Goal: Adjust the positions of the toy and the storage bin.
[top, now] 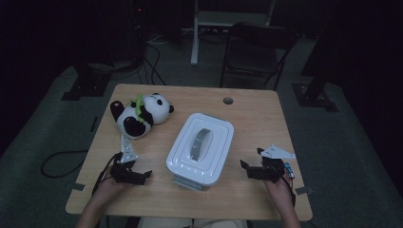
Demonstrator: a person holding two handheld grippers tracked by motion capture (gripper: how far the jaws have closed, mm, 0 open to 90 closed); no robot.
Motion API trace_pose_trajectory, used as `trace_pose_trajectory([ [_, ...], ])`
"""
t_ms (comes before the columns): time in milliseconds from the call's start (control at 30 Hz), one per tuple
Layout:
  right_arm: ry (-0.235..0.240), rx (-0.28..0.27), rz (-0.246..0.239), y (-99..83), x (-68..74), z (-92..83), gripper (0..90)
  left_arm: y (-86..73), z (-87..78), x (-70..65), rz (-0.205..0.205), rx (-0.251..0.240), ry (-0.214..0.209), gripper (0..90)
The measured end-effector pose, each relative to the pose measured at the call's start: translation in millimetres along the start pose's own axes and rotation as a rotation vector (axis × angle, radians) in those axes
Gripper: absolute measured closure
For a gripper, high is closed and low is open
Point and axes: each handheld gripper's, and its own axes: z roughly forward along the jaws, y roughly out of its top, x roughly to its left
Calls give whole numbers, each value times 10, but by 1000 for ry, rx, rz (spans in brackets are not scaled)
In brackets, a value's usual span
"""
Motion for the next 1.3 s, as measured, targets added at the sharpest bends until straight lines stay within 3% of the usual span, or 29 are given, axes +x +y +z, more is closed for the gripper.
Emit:
trace_pose_trajectory([
  [500, 91, 83, -12, -210, 70, 366, 133, -7, -4, 18, 25, 1, -20, 28],
  [967, 87, 191, -41, -294, 92, 516, 134, 42, 8, 82, 34, 11, -57, 40],
  [1067, 70, 203, -65, -292, 122, 527, 123, 81, 4, 104, 38, 10, -63, 40],
  [1300, 68, 203, -63, -293, 123, 526, 123, 230, -56, 133, 58, -16, -84, 41],
])
